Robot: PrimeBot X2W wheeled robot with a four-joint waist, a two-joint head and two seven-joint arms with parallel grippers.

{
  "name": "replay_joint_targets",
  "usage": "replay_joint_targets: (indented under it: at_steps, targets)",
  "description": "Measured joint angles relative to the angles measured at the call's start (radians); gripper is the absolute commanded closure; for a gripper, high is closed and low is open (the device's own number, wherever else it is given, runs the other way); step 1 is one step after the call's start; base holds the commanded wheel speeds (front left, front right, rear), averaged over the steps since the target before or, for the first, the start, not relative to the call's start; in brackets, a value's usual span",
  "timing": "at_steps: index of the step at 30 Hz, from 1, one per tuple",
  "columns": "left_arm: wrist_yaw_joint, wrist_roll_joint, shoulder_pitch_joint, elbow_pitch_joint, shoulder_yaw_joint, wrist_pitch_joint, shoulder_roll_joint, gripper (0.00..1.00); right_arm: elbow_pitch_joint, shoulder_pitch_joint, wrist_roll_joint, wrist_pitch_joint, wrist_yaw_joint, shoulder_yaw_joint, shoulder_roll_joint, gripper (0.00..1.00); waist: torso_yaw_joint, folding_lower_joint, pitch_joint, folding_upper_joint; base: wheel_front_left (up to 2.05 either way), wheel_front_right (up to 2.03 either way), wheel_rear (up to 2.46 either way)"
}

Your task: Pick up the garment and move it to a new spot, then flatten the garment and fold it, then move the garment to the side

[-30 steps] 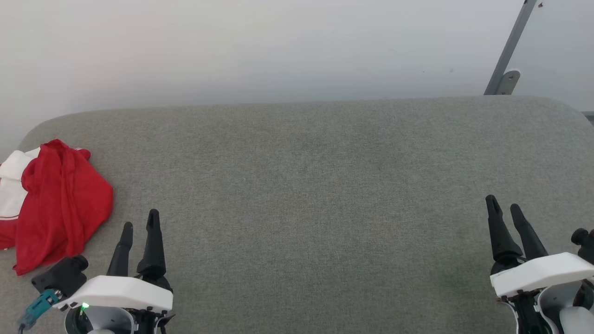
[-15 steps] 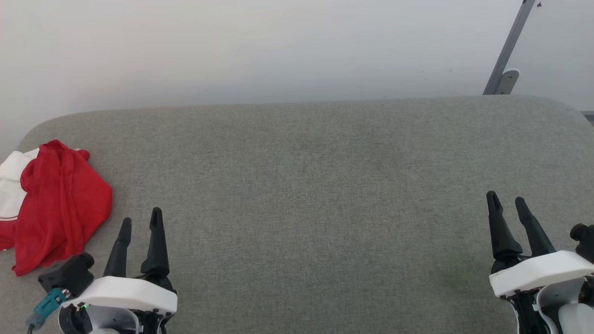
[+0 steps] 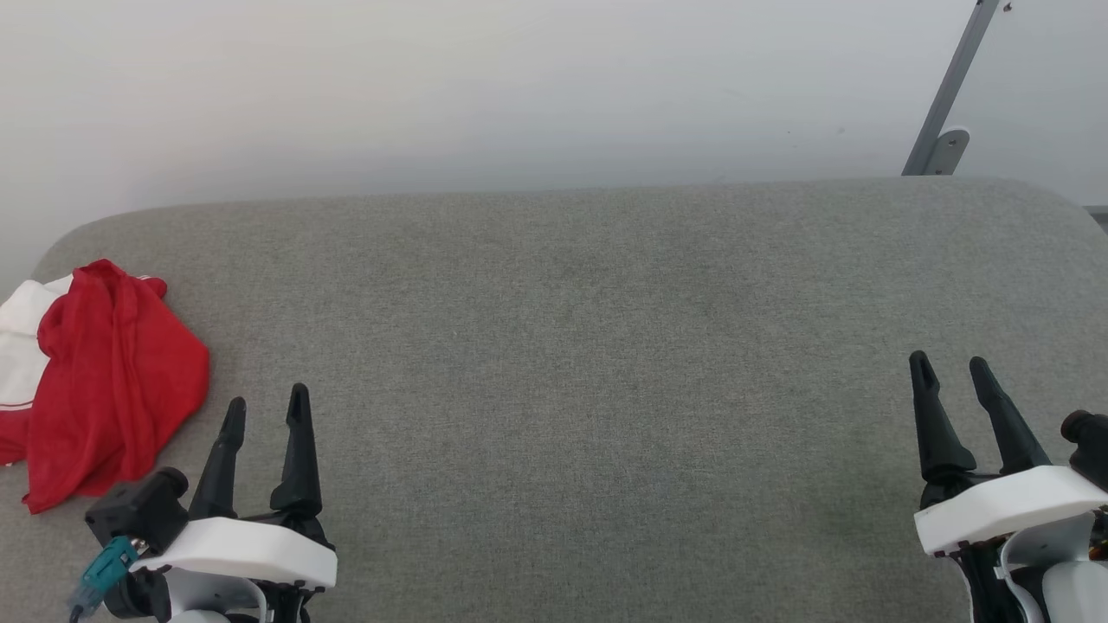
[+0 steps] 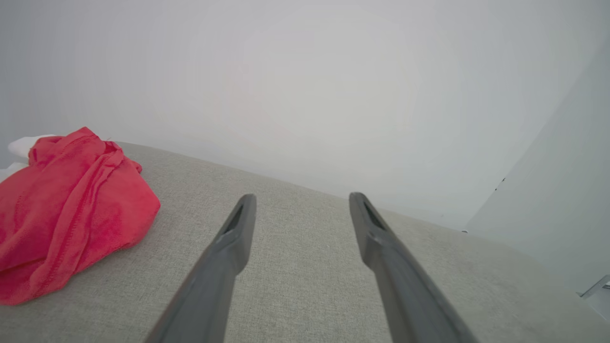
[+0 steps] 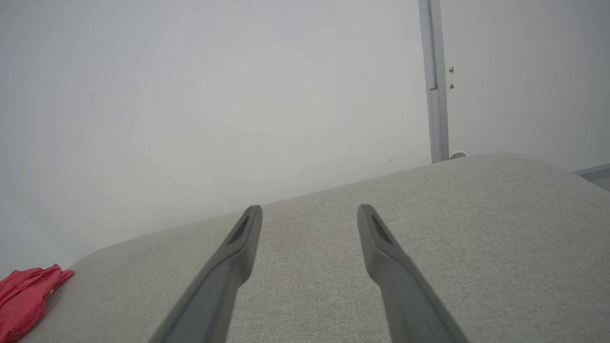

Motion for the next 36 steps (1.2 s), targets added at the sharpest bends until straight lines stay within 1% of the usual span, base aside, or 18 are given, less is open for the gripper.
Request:
replay_joint_targets:
  at_steps: [27, 36]
  targets:
    - [-0.015, 0.177, 0.0, -0.013, 0.002, -0.049, 0.005, 0.0, -0.016, 0.0, -0.169, -0.035, 0.0, 0.004, -0.012, 0.0, -0.006, 0.0, 0.0, 0.0, 0.0, 0.0, 0.0]
    - [-0.02, 0.182, 0.0, -0.01, 0.005, -0.049, 0.004, 0.0, -0.016, 0.0, -0.181, -0.035, 0.0, 0.004, -0.012, 0.0, -0.006, 0.0, 0.0, 0.0, 0.0, 0.0, 0.0]
